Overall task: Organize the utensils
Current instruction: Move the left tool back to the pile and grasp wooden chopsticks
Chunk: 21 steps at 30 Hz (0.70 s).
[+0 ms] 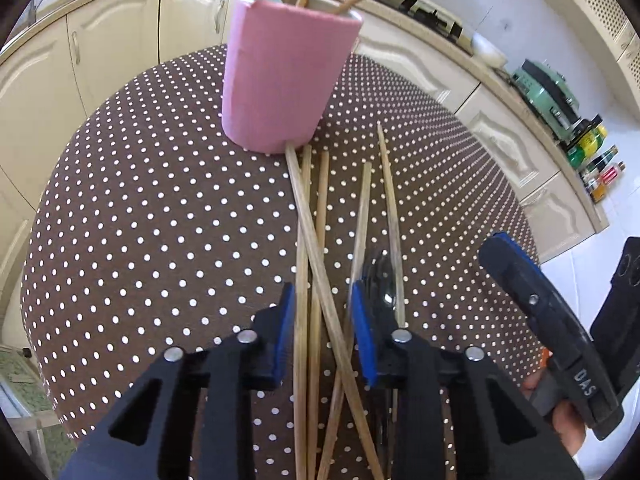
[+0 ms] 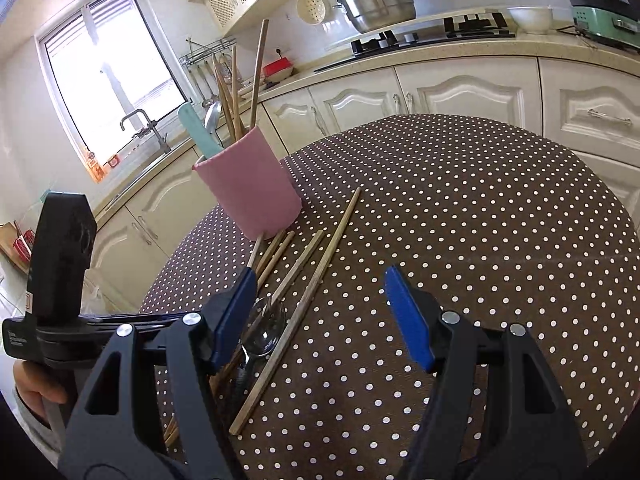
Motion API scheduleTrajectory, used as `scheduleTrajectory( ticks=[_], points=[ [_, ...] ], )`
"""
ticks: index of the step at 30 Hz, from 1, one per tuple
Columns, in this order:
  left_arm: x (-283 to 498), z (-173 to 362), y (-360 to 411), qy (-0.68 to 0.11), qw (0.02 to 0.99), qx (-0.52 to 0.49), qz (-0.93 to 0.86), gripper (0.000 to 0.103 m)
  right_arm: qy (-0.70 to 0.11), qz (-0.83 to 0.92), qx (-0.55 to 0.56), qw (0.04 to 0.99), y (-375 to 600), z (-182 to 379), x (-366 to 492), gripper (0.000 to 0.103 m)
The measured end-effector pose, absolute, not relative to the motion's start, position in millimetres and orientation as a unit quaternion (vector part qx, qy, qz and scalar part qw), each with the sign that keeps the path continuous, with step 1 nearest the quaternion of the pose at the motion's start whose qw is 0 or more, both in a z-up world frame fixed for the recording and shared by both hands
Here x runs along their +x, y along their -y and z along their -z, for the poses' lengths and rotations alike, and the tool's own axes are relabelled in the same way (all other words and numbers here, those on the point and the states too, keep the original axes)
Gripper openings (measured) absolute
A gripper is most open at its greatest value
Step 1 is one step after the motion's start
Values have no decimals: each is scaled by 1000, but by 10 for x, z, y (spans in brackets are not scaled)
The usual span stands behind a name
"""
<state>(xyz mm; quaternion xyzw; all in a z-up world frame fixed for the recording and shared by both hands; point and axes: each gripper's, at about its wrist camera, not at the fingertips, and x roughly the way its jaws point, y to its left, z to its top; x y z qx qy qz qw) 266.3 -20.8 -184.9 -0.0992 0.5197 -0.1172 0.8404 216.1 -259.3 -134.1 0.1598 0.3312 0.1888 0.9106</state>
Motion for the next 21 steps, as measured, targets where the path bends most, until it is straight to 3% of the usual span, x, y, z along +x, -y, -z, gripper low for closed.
scheduleTrajectory(
  ticks=[10, 21],
  points=[
    [2796, 1902, 273, -531, 835, -100, 109, 8, -350, -192, 163, 902, 2566, 1379, 2236, 66],
    [2652, 1777, -140, -511, 833, -155, 145, 6, -420, -170, 93, 887, 2312, 1455, 2572, 66]
  ],
)
